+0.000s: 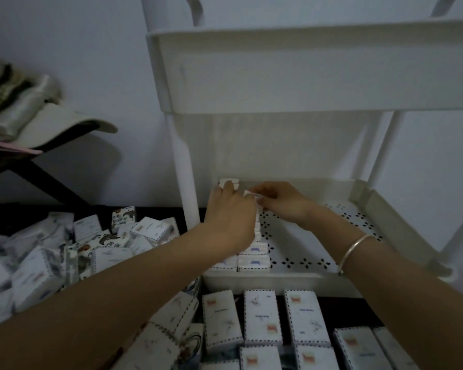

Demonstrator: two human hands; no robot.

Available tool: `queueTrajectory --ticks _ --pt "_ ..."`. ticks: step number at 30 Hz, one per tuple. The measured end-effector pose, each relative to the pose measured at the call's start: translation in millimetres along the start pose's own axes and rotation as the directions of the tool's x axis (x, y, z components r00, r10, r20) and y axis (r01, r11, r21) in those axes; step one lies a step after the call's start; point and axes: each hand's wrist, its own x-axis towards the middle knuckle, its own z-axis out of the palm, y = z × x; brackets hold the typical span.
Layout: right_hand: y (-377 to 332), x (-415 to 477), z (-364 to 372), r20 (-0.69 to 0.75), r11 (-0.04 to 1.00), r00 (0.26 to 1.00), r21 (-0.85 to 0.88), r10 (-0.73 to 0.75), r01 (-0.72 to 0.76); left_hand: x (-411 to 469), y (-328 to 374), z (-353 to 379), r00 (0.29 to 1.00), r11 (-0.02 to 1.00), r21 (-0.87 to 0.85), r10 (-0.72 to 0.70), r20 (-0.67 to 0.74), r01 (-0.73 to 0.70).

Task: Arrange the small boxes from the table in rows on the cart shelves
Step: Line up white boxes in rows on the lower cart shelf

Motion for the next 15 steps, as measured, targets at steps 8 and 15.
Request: queueTrajectory --ticks 8,15 --pt "-15 -12 15 0.117 0.999 0.992 -0.031 0.045 -0.041 -42 1 -12 0.986 0.973 -0.172 0.137 -0.091 -0.151" --pt "-28 -55 1 0.054 0.981 0.998 -0.192 -0.024 0.034 -92 28 -42 0.935 0.838 -0.432 0.352 -0.039 -0.333"
